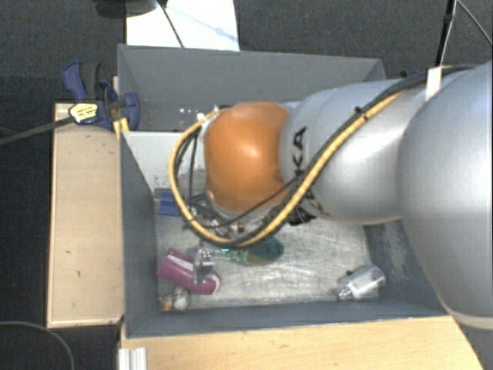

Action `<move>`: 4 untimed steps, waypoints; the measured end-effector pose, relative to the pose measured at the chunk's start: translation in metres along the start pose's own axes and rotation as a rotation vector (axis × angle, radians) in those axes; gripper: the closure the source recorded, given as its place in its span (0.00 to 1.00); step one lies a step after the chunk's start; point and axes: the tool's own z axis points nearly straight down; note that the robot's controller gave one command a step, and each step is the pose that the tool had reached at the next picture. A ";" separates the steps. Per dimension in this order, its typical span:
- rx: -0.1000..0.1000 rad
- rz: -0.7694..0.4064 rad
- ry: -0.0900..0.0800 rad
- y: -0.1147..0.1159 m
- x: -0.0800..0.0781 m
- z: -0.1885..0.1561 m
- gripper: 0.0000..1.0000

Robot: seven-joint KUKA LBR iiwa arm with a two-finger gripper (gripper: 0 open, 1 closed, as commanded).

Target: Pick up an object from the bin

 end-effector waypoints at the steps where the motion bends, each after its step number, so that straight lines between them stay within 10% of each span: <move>1: 0.001 -0.350 -0.006 0.015 0.004 0.096 0.00; 2: -0.001 -0.343 -0.006 0.016 0.004 0.095 1.00; 4: -0.003 -0.316 -0.018 0.032 -0.040 -0.057 1.00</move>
Offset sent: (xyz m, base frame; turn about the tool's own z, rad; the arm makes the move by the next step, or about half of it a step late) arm -0.0050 0.0155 -0.0961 -0.3519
